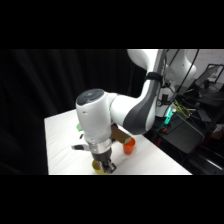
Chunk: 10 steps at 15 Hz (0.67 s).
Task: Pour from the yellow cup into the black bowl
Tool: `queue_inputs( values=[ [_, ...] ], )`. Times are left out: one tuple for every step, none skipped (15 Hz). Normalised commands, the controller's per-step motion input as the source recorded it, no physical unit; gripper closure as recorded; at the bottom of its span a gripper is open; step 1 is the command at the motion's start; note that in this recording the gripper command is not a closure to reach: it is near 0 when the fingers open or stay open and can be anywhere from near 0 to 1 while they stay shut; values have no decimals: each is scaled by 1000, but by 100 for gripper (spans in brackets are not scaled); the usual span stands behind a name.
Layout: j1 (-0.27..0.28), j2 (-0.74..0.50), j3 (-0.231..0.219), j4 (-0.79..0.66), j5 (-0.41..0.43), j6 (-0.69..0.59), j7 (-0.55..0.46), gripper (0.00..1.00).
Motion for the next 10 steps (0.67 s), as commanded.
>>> queue_inputs(
  values=[
    [33,-542,-112,-182,-120,-314,51,20],
    [8,-611,-118,-211,-129,-358,47,20],
    [3,-611,-133,-214,-152,-365,90,20],
    [-16,-596,-132,-222,-162,-348,107,20],
    [-58,-568,-93,-244,-122,-307,70,20],
    [-74,-539,-77,-277,-112,-247,98,20],
    [-90,-508,-65,-304,-101,-190,113,20],
    [-131,-486,-32,-320,-23,-190,69,20],
    [-197,-488,8,-346,106,-203,-50,20],
    [-232,-468,31,-348,206,-206,-146,20]
  ],
)
